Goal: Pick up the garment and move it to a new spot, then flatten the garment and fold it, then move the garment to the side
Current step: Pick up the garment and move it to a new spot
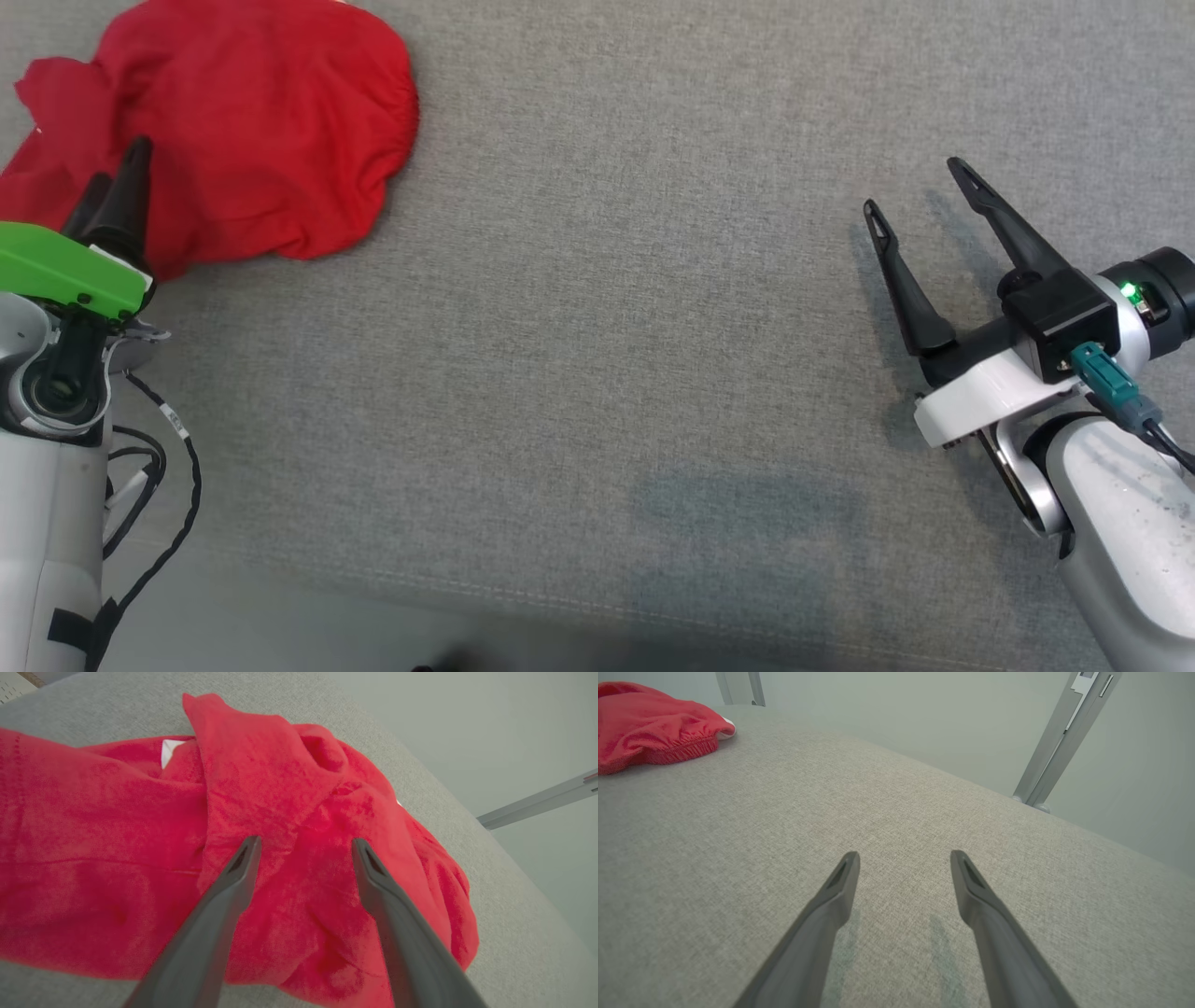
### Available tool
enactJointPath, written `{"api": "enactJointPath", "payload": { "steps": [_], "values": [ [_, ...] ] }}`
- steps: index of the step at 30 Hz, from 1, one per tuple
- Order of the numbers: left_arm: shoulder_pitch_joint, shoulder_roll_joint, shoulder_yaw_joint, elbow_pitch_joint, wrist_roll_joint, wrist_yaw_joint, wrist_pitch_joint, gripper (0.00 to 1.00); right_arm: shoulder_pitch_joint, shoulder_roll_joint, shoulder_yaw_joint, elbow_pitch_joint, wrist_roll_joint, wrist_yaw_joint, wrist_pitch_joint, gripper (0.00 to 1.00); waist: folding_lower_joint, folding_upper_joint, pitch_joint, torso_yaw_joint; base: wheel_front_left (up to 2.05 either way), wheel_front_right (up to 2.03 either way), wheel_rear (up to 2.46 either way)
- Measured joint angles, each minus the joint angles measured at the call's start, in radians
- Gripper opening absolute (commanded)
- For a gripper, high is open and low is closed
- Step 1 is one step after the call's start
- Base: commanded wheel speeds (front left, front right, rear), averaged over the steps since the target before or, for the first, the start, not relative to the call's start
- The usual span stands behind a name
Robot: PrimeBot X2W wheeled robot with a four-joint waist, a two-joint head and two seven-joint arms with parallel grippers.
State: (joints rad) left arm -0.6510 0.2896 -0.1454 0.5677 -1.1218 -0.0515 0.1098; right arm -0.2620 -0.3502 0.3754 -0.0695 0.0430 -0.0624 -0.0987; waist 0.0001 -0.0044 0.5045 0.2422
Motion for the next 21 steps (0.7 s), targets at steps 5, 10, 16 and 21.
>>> {"api": "enactJointPath", "payload": {
  "steps": [5,10,16,21],
  "values": [
    [-0.037,-0.014,-0.001,0.075,0.001,-0.019,-0.014,1.0,-0.017,-0.005,-0.009,-0.004,-0.008,-0.001,0.003,1.0,0.0001,0.0,0.058,-0.019,0.0,0.0,0.0],
    [-0.054,-0.006,-0.005,0.127,0.007,-0.037,-0.023,0.0,-0.016,-0.005,-0.019,-0.004,-0.008,-0.01,0.002,1.0,0.0,0.0,0.079,-0.042,0.0,0.0,0.0],
    [-0.109,-0.018,-0.021,0.092,0.014,-0.066,-0.044,0.0,-0.016,0.011,-0.024,0.001,0.005,-0.019,-0.018,1.0,0.0,0.0,0.062,-0.046,0.0,0.0,0.0],
    [-0.188,-0.034,-0.083,-0.028,0.03,-0.079,-0.068,0.0,-0.015,0.045,-0.026,0.032,0.022,-0.02,-0.056,1.0,0.0,0.0,0.033,-0.046,0.0,0.0,0.0]
  ]
}}
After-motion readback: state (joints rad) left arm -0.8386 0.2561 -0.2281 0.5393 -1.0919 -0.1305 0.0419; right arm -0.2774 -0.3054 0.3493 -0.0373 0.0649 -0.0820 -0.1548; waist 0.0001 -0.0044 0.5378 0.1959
